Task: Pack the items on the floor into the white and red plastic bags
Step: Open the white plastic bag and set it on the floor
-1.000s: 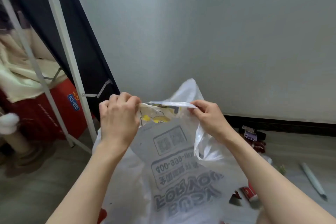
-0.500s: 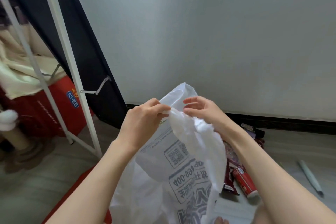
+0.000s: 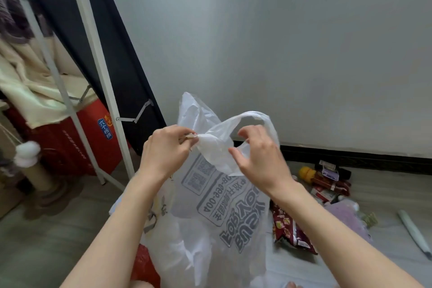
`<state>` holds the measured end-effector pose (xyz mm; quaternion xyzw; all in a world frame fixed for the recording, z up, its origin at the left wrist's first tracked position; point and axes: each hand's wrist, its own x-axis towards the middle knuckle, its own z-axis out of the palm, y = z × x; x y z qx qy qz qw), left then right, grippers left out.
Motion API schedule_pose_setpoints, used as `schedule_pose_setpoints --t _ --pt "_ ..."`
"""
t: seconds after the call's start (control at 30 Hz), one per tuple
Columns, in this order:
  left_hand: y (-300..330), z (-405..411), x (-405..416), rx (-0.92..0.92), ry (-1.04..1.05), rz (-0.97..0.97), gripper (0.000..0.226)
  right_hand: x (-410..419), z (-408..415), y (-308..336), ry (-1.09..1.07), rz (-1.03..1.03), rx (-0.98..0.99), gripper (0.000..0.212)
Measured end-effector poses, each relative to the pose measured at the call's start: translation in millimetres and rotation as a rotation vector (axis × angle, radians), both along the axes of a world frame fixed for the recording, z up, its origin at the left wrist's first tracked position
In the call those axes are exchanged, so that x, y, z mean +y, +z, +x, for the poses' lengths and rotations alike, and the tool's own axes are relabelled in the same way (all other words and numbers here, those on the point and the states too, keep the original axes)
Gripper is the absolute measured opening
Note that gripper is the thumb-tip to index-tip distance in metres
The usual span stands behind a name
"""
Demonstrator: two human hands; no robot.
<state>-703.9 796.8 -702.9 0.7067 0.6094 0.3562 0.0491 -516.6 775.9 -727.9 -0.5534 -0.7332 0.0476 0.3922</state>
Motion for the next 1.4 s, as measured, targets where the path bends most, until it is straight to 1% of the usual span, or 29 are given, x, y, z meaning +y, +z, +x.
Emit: schedule_pose_setpoints --t 0.07,0.17,0.23,0.27,0.3,0.33,0.37,0.4,0.43,0.5,0.53,0.57,0.63,0.67,0.7,0.73,0.77,0.8,0.87,0.9,0.97,1.03,1.1,1.13,1.2,1.27,1.3,1.37,1.4 --pt "6.9 -10.1 -2.8 -0.118 -0.062 -0.026 0.011 10.9 14.8 1.3 -0.023 -0.007 0.024 0.041" --pt "18.8 -15.8 -9.7 -0.329 -0.121 -0.061 0.008 11.8 24.6 5.7 0.165 -0.099 0.092 0.058" --pt "21.6 -16.6 -11.5 -0.451 -0.129 -0.076 0.006 9.4 21.8 4.4 0.253 -0.153 0.009 0.062" --pt "21.8 -17.0 -11.6 -0.507 -0.13 -0.091 0.007 10.9 19.7 1.3 0.271 -0.12 -0.069 0.056" --pt "21.6 -18.5 -10.6 -0.564 -0.133 -0.104 0.009 14.0 17.8 -2.4 0.273 -0.051 -0.137 0.044" --pt "21.0 -21.1 -9.3 -0.615 -0.13 -0.116 0.011 17.8 15.9 -6.1 0.267 0.002 -0.145 0.03" --pt "19.6 -23.9 -7.7 -0.648 -0.116 -0.125 0.011 20.9 15.1 -7.7 0.259 0.002 -0.09 0.02" --pt "16.2 -27.1 -5.6 -0.648 -0.083 -0.137 0.011 22.8 15.3 -6.3 0.251 -0.058 0.013 0.014" --pt "10.7 -30.6 -2.3 -0.58 -0.023 -0.152 0.01 24.6 16.9 -3.6 0.244 -0.15 0.124 0.012" --pt "-2.5 -34.9 4.5 -0.222 0.154 -0.159 0.012 27.3 21.1 2.7 0.225 -0.316 0.324 0.018" --pt "-7.2 -34.6 5.8 -0.048 0.189 -0.109 0.014 28.0 22.9 5.4 0.216 -0.373 0.417 0.021" --pt "-9.9 -32.6 6.4 0.044 0.138 -0.008 0.018 28.2 23.8 8.3 0.217 -0.417 0.51 0.023" --pt "-9.1 -19.9 4.1 0.098 -0.186 0.189 0.04 26.8 22.7 11.7 0.275 -0.491 0.675 0.026" --pt "-7.9 -9.3 1.2 0.137 -0.357 0.236 0.053 26.2 21.2 12.8 0.321 -0.524 0.734 0.026" --pt "-8.1 2.4 -2.0 0.182 -0.471 0.265 0.063 25.0 20.0 14.5 0.362 -0.55 0.773 0.027" --pt "-10.9 12.4 -3.6 0.219 -0.532 0.274 0.067 23.7 18.8 16.0 0.394 -0.568 0.801 0.027" --pt "-13.9 20.0 -4.2 0.235 -0.554 0.276 0.064 23.0 18.2 16.9 0.406 -0.585 0.824 0.027" --pt "-16.8 24.4 -3.8 0.235 -0.548 0.275 0.055 22.9 18.1 16.8 0.396 -0.6 0.831 0.027" --pt "-18.8 25.0 0.0 0.245 -0.49 0.323 0.033 25.1 19.0 12.5 0.313 -0.585 0.758 0.021" --pt "-19.3 23.0 2.3 0.257 -0.449 0.351 0.027 27.2 20.3 8.9 0.247 -0.536 0.663 0.017" --pt "-20.4 19.8 5.0 0.29 -0.324 0.358 0.026 29.0 21.9 3.7 0.088 -0.356 0.453 0.011" --pt "-21.0 18.9 6.5 0.314 -0.149 0.354 0.026 23.0 19.7 6.2 -0.028 -0.11 0.35 0.008" --pt "-19.3 17.4 8.4 0.268 0.004 0.293 0.019 10.7 12.0 11.3 -0.004 0.074 0.311 0.004" --pt "-17.2 16.0 8.8 0.229 0.063 0.25 0.019 4.7 6.0 11.3 0.031 0.103 0.277 0.007" --pt "-13.4 12.9 7.8 0.138 0.126 0.198 0.021 -1.5 -4.0 2.9 0.067 0.012 0.187 0.026" --pt "-8.7 10.6 4.0 0.003 0.099 0.149 0.02 0.4 -5.6 -10.7 0.047 -0.122 0.093 0.048" --pt "-5.6 8.6 2.4 -0.083 0.061 0.111 0.018 3.7 -3.5 -15.8 0.032 -0.146 0.048 0.057" --pt "0.7 3.8 -0.3 -0.235 -0.011 0.043 0.018 12.0 3.9 -18.2 0.003 -0.117 -0.008 0.063" --pt "3.0 1.7 -1.8 -0.276 -0.034 0.018 0.021 16.1 8.3 -17.2 -0.021 -0.091 -0.042 0.064"
